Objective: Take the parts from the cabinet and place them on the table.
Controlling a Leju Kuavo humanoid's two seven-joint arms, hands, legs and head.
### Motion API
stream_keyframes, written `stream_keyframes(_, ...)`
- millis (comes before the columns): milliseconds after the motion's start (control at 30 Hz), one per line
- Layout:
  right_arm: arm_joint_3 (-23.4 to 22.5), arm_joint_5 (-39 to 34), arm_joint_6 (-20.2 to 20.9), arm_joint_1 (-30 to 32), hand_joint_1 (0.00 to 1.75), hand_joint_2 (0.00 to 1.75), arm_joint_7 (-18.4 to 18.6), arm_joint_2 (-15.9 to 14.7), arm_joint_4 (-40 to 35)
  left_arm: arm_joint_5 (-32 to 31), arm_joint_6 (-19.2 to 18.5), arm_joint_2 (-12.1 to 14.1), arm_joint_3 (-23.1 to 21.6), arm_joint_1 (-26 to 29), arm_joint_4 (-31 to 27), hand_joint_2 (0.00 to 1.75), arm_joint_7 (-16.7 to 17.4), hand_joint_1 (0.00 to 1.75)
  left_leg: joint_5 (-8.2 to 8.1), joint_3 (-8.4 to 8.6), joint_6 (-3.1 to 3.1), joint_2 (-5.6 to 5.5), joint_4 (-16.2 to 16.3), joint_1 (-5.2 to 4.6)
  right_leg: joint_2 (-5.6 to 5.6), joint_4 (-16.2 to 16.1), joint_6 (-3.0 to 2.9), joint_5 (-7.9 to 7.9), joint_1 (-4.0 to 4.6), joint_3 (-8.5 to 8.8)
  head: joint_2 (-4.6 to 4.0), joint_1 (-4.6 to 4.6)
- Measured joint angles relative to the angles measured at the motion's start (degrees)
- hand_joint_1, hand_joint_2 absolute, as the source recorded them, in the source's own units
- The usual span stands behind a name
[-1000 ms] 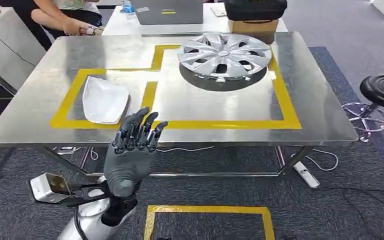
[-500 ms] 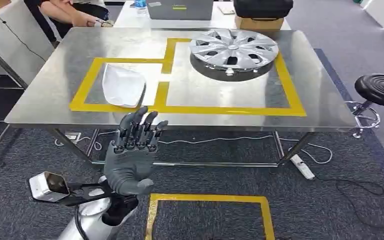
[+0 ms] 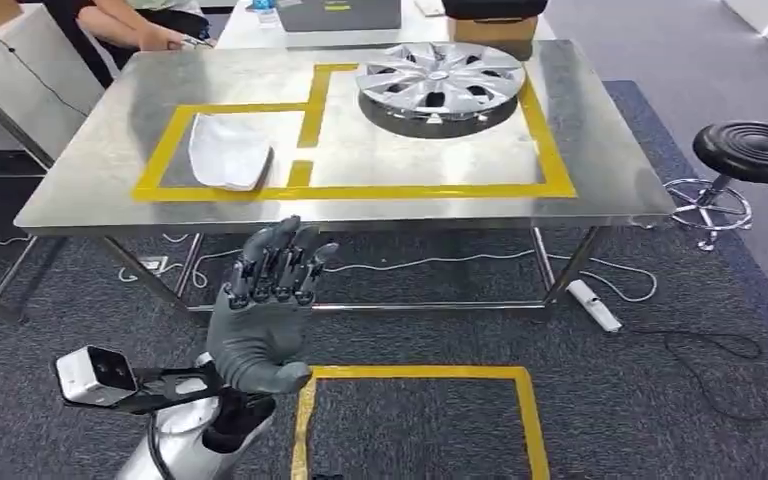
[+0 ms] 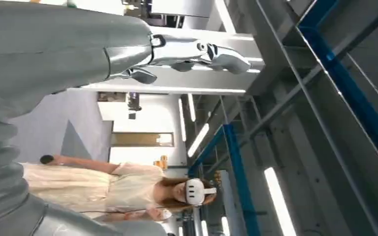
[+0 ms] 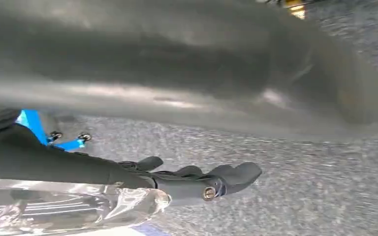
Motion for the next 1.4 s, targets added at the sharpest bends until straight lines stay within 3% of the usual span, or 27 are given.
stream_keyframes(33,0.0,0.0,0.0,0.0,0.00,0.00,0.0,0.0,0.0,0.0,0.0,0.0,0.0,0.0,0.0,1.75,0.0,0.00,1.82,1.91,0.20,0.00,-2.1,-0.01,0.00,0.0,0.13,0.50,0.04,-0.67,0.00,0.00)
stream_keyframes(100,0.0,0.0,0.0,0.0,0.00,0.00,0.0,0.0,0.0,0.0,0.0,-0.1,-0.1,0.0,0.0,1.75,0.0,0.00,4.38,8.97,0.90,0.00,-11.6,-0.13,0.07,0.0,0.47,1.49,0.07,-1.63,0.00,0.02)
stream_keyframes(133,0.0,0.0,0.0,0.0,0.00,0.00,0.0,0.0,0.0,0.0,0.0,-0.2,-0.1,-0.1,0.0,1.75,0.0,0.00,3.55,12.82,1.25,0.00,-16.3,-0.31,0.12,0.1,0.79,1.84,0.25,-1.90,0.00,-0.02)
stream_keyframes(167,0.0,0.0,0.0,-0.1,0.00,0.00,0.0,0.0,0.0,0.0,0.0,-0.2,-0.1,-0.2,0.0,1.75,0.0,0.00,2.85,13.75,1.56,-0.01,-18.8,-0.40,0.07,0.2,1.05,2.26,0.36,-2.15,0.00,0.09)
stream_keyframes(200,0.0,0.0,0.0,-0.1,0.00,0.00,-0.1,0.0,0.0,0.0,0.0,-0.2,-0.1,-0.2,0.0,0.00,0.0,0.00,2.97,13.22,1.70,-0.03,-18.6,-0.47,0.00,0.2,1.37,2.76,0.32,-2.24,0.00,0.20)
stream_keyframes(300,0.0,0.0,0.0,0.0,0.00,0.00,-0.1,0.0,0.0,-0.2,0.0,-0.2,-0.1,-0.2,0.0,0.00,-0.2,0.00,4.03,12.67,3.17,0.08,-19.0,-0.26,-0.07,0.1,2.39,3.12,-0.02,-2.79,0.00,-0.07)
stream_keyframes(333,0.0,0.0,0.0,0.1,0.00,0.00,-0.1,0.0,0.0,-0.5,0.0,-0.3,-0.1,-0.2,0.0,0.00,-0.4,0.00,4.37,12.38,3.50,0.07,-19.0,-0.25,-0.01,1.7,2.65,0.92,0.05,-3.44,0.00,0.39)
stream_keyframes(400,0.0,0.0,0.0,0.1,0.00,0.00,0.0,0.0,0.0,-0.7,0.2,-0.3,-0.1,-0.1,0.0,0.00,-0.5,0.00,5.12,11.58,3.81,0.09,-19.0,-0.24,0.00,10.1,3.22,-4.89,-0.14,-6.34,0.00,0.68)
stream_keyframes(467,0.0,0.0,0.0,0.1,0.00,0.00,0.0,0.0,0.0,-1.0,0.3,-0.3,-0.1,0.1,0.0,0.00,-0.7,0.00,5.80,10.66,3.81,0.09,-18.9,-0.26,0.00,17.5,3.56,-7.86,-0.15,-8.53,0.00,0.70)
stream_keyframes(500,0.0,0.0,0.0,0.2,0.00,0.00,0.0,0.0,0.0,-1.1,0.4,-0.3,-0.1,0.2,0.0,0.00,-0.8,0.00,6.08,10.30,3.74,0.09,-18.8,-0.26,0.00,17.5,3.62,-7.34,-0.17,-7.85,0.00,0.70)
stream_keyframes(533,0.0,0.0,0.0,0.2,0.00,0.00,0.1,0.0,0.0,-1.2,0.5,-0.3,-0.1,0.3,0.0,0.00,-0.9,0.00,6.27,10.05,3.60,0.07,-18.7,-0.24,-0.02,14.9,3.61,-5.80,-0.19,-5.79,0.00,0.70)
stream_keyframes(567,0.0,0.0,0.0,0.2,0.00,0.00,0.1,0.0,0.0,-1.6,0.8,-0.3,-0.1,0.4,0.0,0.00,-1.0,0.00,6.37,9.87,3.45,0.06,-18.6,-0.20,-0.02,10.5,3.55,-3.90,-0.23,-2.90,0.00,0.70)
stream_keyframes(600,0.0,0.0,0.0,0.1,0.00,0.00,0.1,0.0,0.0,-2.0,1.1,-0.3,-0.1,0.4,0.0,0.00,-1.0,0.00,6.42,9.72,3.30,0.05,-18.4,-0.14,-0.06,3.8,3.50,-1.80,-0.32,1.39,0.00,0.70)
stream_keyframes(633,0.0,0.0,0.0,0.0,0.00,0.00,0.1,0.0,0.0,-2.2,1.1,-0.3,-0.1,0.4,0.0,0.00,-1.1,0.00,6.47,9.57,3.04,0.05,-18.2,-0.19,-0.06,-0.3,3.46,-2.87,-0.35,3.64,0.00,0.70)
stream_keyframes(667,0.0,0.0,0.0,-0.1,0.00,0.00,0.1,0.0,0.0,-2.3,1.2,-0.3,-0.1,0.4,-0.2,0.00,-1.1,0.00,6.57,9.30,2.68,0.02,-18.2,-0.41,0.26,0.3,2.73,-1.94,-0.03,3.95,0.00,0.60)
stream_keyframes(800,0.0,0.0,-0.1,0.1,0.00,0.00,0.1,0.0,0.0,-2.9,1.5,-0.3,-0.1,0.5,-0.2,0.00,-1.1,0.00,6.85,8.82,1.53,-0.03,-17.8,-0.43,0.45,-0.1,1.09,-1.91,-0.28,3.10,0.00,0.48)
stream_keyframes(867,0.0,0.0,0.0,0.0,0.00,0.00,0.1,0.0,0.0,-3.3,1.6,-0.2,-0.1,0.5,-0.2,0.00,-0.8,0.00,2.93,7.35,0.80,0.01,-14.1,-0.31,0.32,-0.1,0.38,-1.20,-0.32,2.58,0.00,0.11)
stream_keyframes(900,0.0,0.0,0.0,0.0,0.00,0.00,0.1,0.0,0.0,-3.2,1.5,-0.1,-0.1,0.5,0.0,1.75,-0.5,0.00,0.12,5.53,0.56,0.01,-9.8,-0.19,0.32,-0.1,0.24,-0.92,-0.29,2.18,0.00,0.04)
stream_keyframes(967,0.0,-0.2,0.0,0.1,0.00,0.00,0.1,0.0,0.0,-2.8,1.1,0.2,-0.1,0.6,0.6,1.75,0.0,0.00,-3.74,1.82,0.37,0.01,-0.9,-0.16,0.27,0.0,0.20,-0.35,-0.20,1.12,0.00,0.04)
stream_keyframes(1000,0.0,-0.3,0.0,0.1,0.00,0.00,0.1,0.0,0.0,-2.7,1.1,0.4,-0.1,0.6,1.0,1.75,0.0,0.00,-3.45,1.55,0.38,0.01,0.0,-0.16,0.27,0.0,0.27,-0.12,-0.17,0.70,0.00,0.04)
stream_keyframes(1067,0.0,-0.4,0.0,0.1,0.00,0.00,0.1,0.0,0.0,-2.7,1.1,0.7,0.0,0.7,1.8,1.75,0.0,0.00,0.42,4.71,0.70,0.01,-4.9,-0.16,0.31,0.0,0.46,0.36,-0.14,0.08,0.00,0.07)
stream_keyframes(1133,0.0,-0.5,0.0,0.1,0.00,0.00,0.1,0.0,0.0,-2.6,1.1,0.9,0.0,0.7,2.3,1.75,0.0,0.00,4.10,10.78,1.18,0.01,-15.0,-0.16,0.40,0.1,0.94,0.80,-0.14,-0.19,0.00,0.04)
stream_keyframes(1167,0.0,-0.5,0.0,0.1,0.00,0.00,0.1,0.0,0.0,-2.5,1.1,0.9,0.1,0.7,2.5,0.00,0.0,0.00,4.17,12.26,1.28,-0.02,-17.6,-0.32,0.42,0.3,1.20,0.95,0.25,-0.56,0.00,-0.02)
stream_keyframes(1233,0.0,-0.5,0.0,0.1,0.00,0.00,0.1,0.0,0.0,-2.3,1.1,1.0,0.2,0.9,2.8,0.00,0.0,0.00,4.04,11.56,1.77,-0.09,-17.9,-0.34,0.37,0.3,1.77,1.44,0.22,-1.00,0.00,0.11)
stream_keyframes(1300,0.0,-0.5,0.0,0.2,0.00,0.00,0.1,0.0,0.0,-2.3,1.2,1.1,0.4,1.5,3.0,0.00,-0.2,0.00,4.65,11.11,2.85,-0.07,-18.1,-0.33,0.31,0.0,2.49,1.92,0.04,-1.16,0.00,0.06)
stream_keyframes(1333,0.0,-0.5,0.0,0.2,0.00,0.00,0.1,0.0,0.0,-2.3,1.2,1.0,0.5,1.6,3.1,0.00,-0.3,0.00,4.95,11.00,3.29,0.02,-18.2,-0.14,0.35,0.7,2.69,1.08,-0.04,-1.76,0.00,0.10)
stream_keyframes(1400,0.0,-0.6,0.0,0.2,0.00,0.00,0.1,0.0,0.0,-2.8,1.6,1.0,0.6,1.7,3.1,0.00,-0.3,0.00,5.42,10.48,3.87,0.07,-18.2,-0.13,0.27,7.4,3.28,-3.88,-0.11,-4.32,0.00,0.83)
